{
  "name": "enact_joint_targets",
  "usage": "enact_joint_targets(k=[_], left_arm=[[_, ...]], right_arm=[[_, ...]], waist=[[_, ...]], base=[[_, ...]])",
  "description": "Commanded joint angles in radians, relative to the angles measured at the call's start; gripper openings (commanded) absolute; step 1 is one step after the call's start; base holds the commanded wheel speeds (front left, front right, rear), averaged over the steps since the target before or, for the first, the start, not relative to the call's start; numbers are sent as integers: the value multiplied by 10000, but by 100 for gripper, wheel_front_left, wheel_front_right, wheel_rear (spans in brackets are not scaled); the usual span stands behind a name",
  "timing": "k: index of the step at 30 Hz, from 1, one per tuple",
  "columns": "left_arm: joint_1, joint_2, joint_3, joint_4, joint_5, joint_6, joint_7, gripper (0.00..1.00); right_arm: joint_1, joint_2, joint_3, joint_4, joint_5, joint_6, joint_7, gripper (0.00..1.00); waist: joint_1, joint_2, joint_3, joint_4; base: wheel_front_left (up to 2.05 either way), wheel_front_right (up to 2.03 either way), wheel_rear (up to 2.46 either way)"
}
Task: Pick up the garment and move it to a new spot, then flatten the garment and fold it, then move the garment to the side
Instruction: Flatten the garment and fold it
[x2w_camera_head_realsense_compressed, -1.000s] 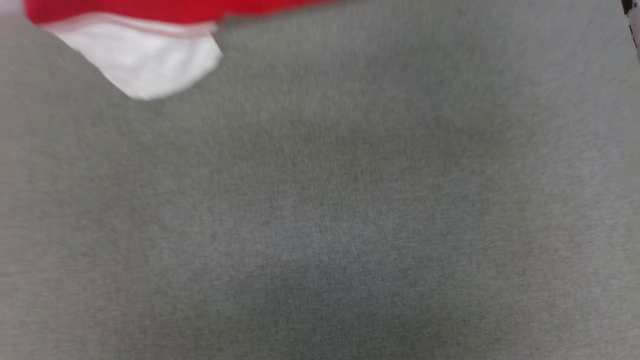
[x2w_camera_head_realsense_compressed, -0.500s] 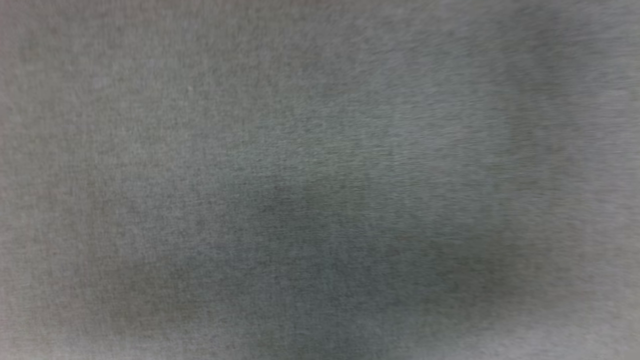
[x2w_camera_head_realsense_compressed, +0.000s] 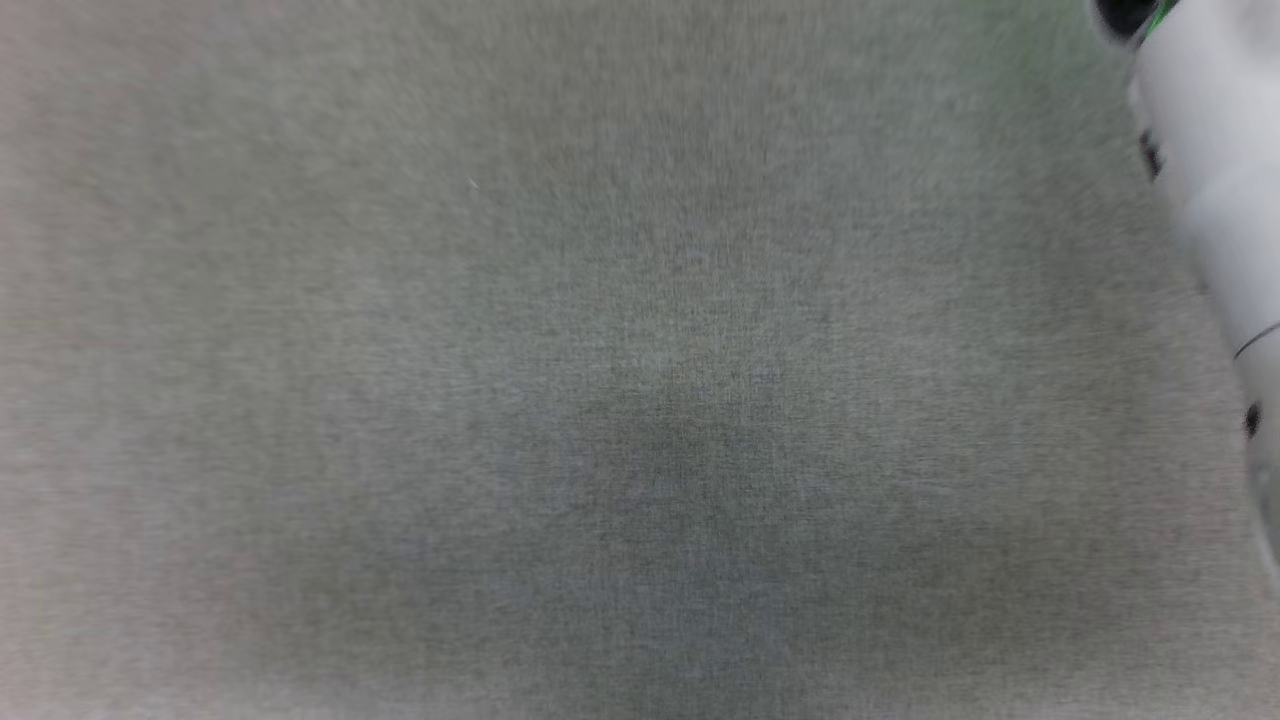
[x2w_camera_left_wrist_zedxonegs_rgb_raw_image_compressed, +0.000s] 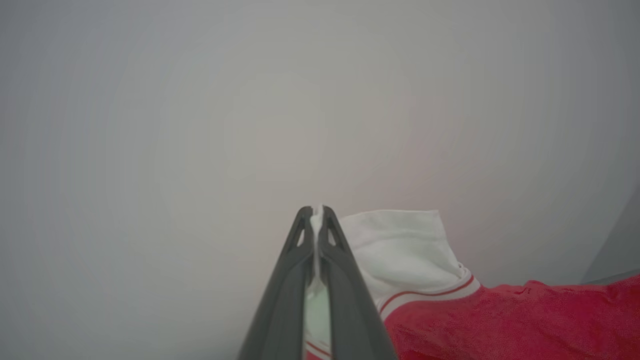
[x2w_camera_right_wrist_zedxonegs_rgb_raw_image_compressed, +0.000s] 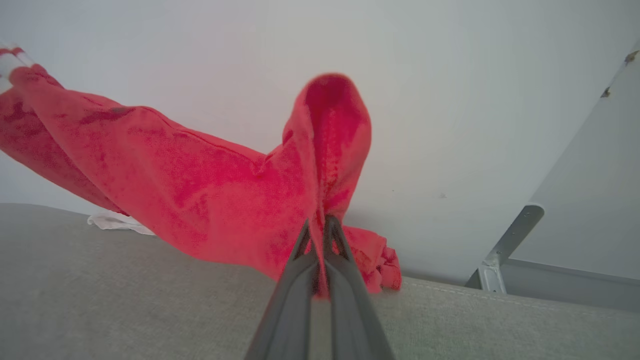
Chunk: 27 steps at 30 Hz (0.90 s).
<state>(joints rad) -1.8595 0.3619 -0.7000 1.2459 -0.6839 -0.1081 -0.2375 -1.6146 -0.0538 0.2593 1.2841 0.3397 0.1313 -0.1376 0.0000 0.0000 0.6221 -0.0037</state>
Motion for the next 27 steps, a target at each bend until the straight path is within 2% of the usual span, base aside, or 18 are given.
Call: enact_joint_targets(k=[1,8,9,13,16,22,27], left_arm=[[462,-72,-78,65,-99,-95,165,0],[2535,-402,-164,150,-676,-216,685,0],[2835,-362,-423,127,-428,-225,747,0],[4345,-640,-673,-397,-927,-224,1032,0],[5503,-554,-879,-904,-1190,-221,1167,0],[7685,-281,-1121,-1971,-1628,-223,1059,0],[9099,-7,-1091,-2791,-1839,-13,776,0]], right_arm=[[425,20,273,-154,266,-12,207,0],[2425,-763,1636,-1369,1726,-12,1349,0],[2774,-867,1862,-1671,2040,-12,1493,0],[4184,-1754,2877,-3031,3005,-12,1765,0],[5278,-2440,3626,-4188,3702,-12,1818,0],[7457,-3954,4480,-6070,4419,-12,1215,0],[8919,-4644,4709,-7138,4581,-13,621,0]], waist=[[0,0,-1455,166],[0,0,-2928,755],[0,0,-3084,813],[0,0,-3773,1110],[0,0,-4165,1270],[0,0,-4772,1516],[0,0,-5017,1600]], base=[[0,0,0],[0,0,0],[0,0,0],[0,0,0],[0,0,0],[0,0,0],[0,0,0]])
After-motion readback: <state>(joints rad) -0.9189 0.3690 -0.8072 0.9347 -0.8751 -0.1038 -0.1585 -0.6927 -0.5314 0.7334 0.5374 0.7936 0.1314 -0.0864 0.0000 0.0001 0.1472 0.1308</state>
